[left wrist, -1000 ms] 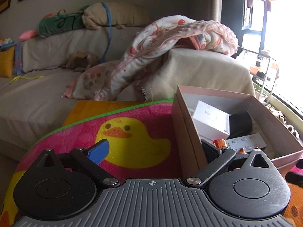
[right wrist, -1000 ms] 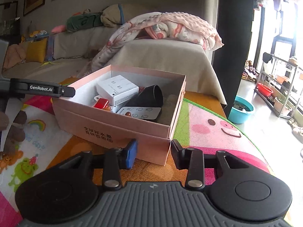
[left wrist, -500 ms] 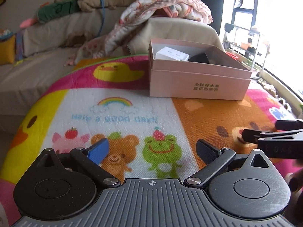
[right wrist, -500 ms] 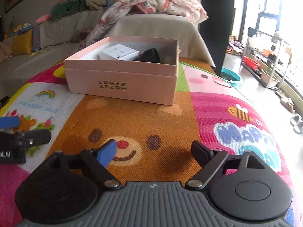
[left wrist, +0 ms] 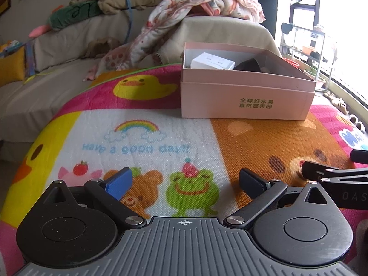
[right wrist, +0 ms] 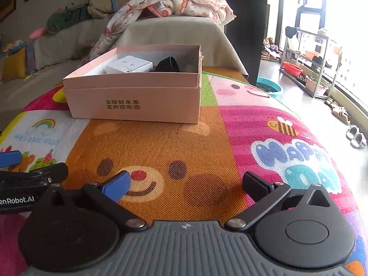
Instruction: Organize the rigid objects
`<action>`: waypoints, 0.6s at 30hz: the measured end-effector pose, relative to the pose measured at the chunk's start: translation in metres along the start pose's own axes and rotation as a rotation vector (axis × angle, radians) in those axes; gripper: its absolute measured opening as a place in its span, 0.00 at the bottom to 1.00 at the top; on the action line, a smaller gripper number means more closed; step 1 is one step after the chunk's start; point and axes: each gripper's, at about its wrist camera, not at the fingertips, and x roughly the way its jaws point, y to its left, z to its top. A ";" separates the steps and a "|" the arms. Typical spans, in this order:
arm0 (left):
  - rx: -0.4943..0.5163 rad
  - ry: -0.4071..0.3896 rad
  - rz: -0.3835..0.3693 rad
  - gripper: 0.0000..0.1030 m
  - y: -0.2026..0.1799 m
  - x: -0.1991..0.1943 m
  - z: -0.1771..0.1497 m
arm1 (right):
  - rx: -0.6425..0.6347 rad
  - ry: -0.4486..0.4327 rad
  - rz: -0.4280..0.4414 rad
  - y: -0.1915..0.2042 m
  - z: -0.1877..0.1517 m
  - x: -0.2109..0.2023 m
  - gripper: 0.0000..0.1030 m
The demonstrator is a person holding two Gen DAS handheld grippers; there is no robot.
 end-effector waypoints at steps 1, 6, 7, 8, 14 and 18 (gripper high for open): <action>-0.001 0.000 0.001 0.99 0.000 0.000 0.000 | 0.000 -0.001 0.000 0.000 0.000 0.000 1.00; 0.000 -0.001 0.001 0.99 0.000 0.001 0.001 | 0.003 -0.003 0.002 0.000 -0.001 0.000 1.00; 0.000 -0.001 0.001 0.99 0.000 0.001 0.001 | 0.002 -0.003 0.001 0.000 -0.001 0.000 1.00; -0.002 0.000 0.000 0.99 0.000 0.002 0.001 | 0.002 -0.003 0.001 0.000 -0.001 0.000 1.00; -0.005 -0.001 -0.003 0.99 0.000 0.002 0.001 | 0.001 -0.003 0.000 0.001 -0.001 0.000 1.00; -0.005 -0.001 -0.002 0.99 0.000 0.002 0.001 | 0.001 -0.004 0.000 0.001 -0.001 0.000 1.00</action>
